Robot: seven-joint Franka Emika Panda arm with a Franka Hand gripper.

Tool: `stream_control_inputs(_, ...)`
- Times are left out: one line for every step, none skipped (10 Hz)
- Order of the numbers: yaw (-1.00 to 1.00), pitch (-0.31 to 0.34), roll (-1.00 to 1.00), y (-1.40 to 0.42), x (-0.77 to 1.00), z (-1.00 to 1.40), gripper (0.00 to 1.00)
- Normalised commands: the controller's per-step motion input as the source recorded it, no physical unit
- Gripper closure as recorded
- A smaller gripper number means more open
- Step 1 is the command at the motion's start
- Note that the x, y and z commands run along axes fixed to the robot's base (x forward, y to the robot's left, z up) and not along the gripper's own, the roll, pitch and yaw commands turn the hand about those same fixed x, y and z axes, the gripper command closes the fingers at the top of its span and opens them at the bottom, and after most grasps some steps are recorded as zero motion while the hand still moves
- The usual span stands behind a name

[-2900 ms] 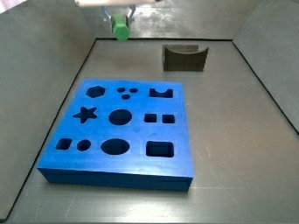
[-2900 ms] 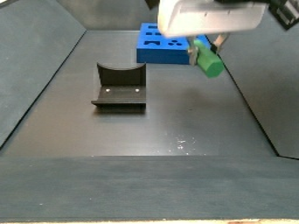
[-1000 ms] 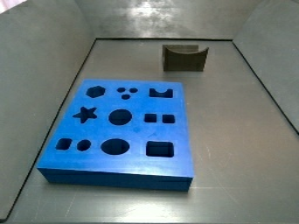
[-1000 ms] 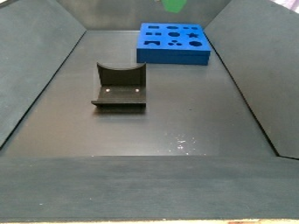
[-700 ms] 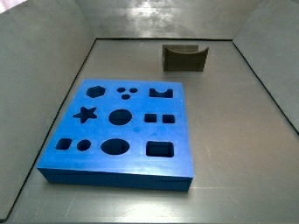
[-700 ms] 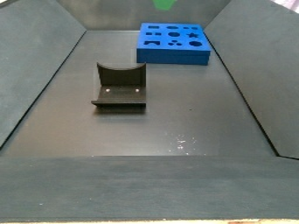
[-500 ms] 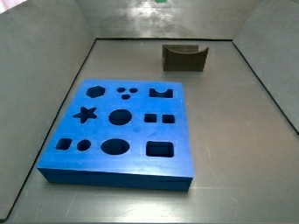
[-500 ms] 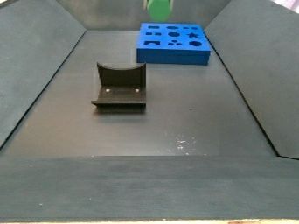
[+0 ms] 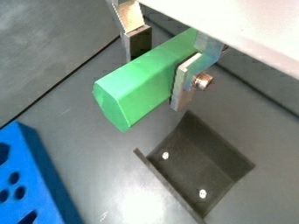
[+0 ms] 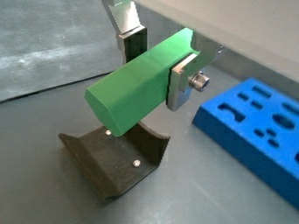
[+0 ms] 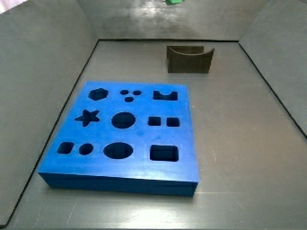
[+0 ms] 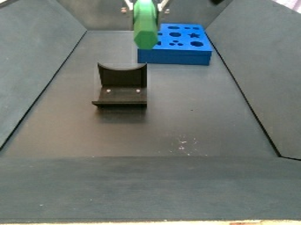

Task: Pick up the hexagon object. Move up. Place the hexagon object on the fixture. Regrasp the hexagon object. Move to above the board. Insert the hexagon object.
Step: Place the hexagon object on the fixture.

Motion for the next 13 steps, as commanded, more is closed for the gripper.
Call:
stream_control_inputs(-0.07,0.187,-0.92,0.11,0.81,-0.04,1.00)
stream_control_inputs(-0.09,0.163,-0.77,0.09,0.74,-0.03,1.00)
stream_control_inputs(-0.11,0.137,-0.62,0.07,0.68,-0.02,1.00)
stream_control_inputs(-0.11,0.109,-0.41,0.07,0.58,-0.02,1.00)
stream_control_inputs(-0.11,0.085,-0.24,0.05,0.49,-0.01,1.00)
stream_control_inputs(-0.11,0.077,-0.19,0.04,0.44,-0.01,1.00)
stream_control_inputs(-0.09,0.064,-0.17,0.04,0.33,-0.01,1.00)
stream_control_inputs(-0.08,0.064,-0.16,0.04,0.26,-0.01,1.00)
stream_control_inputs(-0.07,0.065,-0.15,0.04,0.20,-0.01,1.00)
stream_control_inputs(-0.18,0.099,-1.00,0.07,0.14,-1.00,1.00)
stream_control_inputs(-0.19,0.091,-1.00,0.08,0.13,-1.00,1.00)
stream_control_inputs(-0.20,0.098,-1.00,0.09,0.14,-1.00,1.00)
stream_control_inputs(-0.20,0.104,-1.00,0.09,0.16,-1.00,1.00)
